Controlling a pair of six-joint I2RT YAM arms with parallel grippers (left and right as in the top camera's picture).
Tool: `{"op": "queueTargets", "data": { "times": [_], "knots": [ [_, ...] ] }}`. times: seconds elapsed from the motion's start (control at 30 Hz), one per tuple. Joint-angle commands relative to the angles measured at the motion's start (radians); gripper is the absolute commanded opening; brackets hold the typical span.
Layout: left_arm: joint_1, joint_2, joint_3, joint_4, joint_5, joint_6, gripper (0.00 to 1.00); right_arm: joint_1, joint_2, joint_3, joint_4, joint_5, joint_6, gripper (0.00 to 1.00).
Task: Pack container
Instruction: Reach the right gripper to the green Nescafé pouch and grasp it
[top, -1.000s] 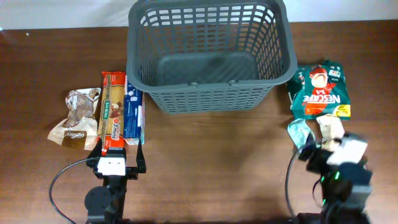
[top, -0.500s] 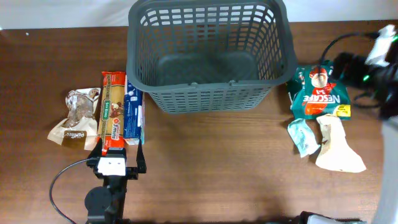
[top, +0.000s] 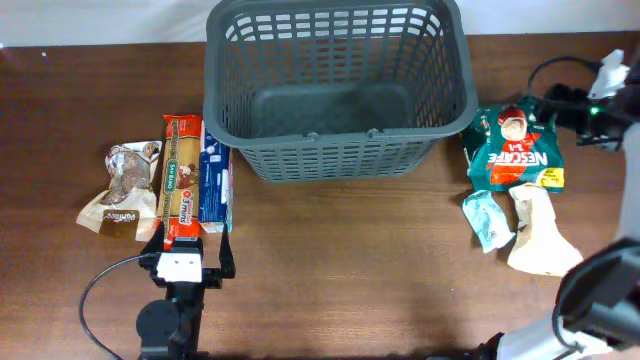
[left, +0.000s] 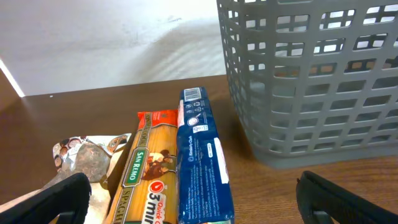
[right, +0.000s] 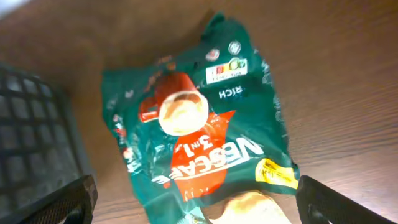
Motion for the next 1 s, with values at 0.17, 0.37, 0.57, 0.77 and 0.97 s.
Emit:
{"op": "queueTargets", "data": {
  "times": [0.17,0.37,0.57,0.77,0.97],
  "knots": [
    [-0.001,-0.006,-0.008,0.002,0.011,0.013,0.99,0.13,0.177,0.021,-0.015,0.072,-0.205,0.99],
    [-0.001,-0.006,-0.008,0.002,0.011,0.013,0.99,0.218,0.256,0.021,0.008,0.213,-0.222,0.99],
    [-0.001,-0.006,-0.008,0.002,0.011,0.013,0.99,0.252,0.36,0.02,0.071,0.346,-0.214,0.99],
    [-0.001,-0.006,-0.008,0.002,0.011,0.013,0.99,0.253,0.489,0.02,0.094,0.397,-0.189,0.99],
    [-0.001,-0.006,-0.008,0.002,0.011,0.013,0.99,0.249,0.586,0.02,0.098,0.383,-0.134,0.42]
  ]
}}
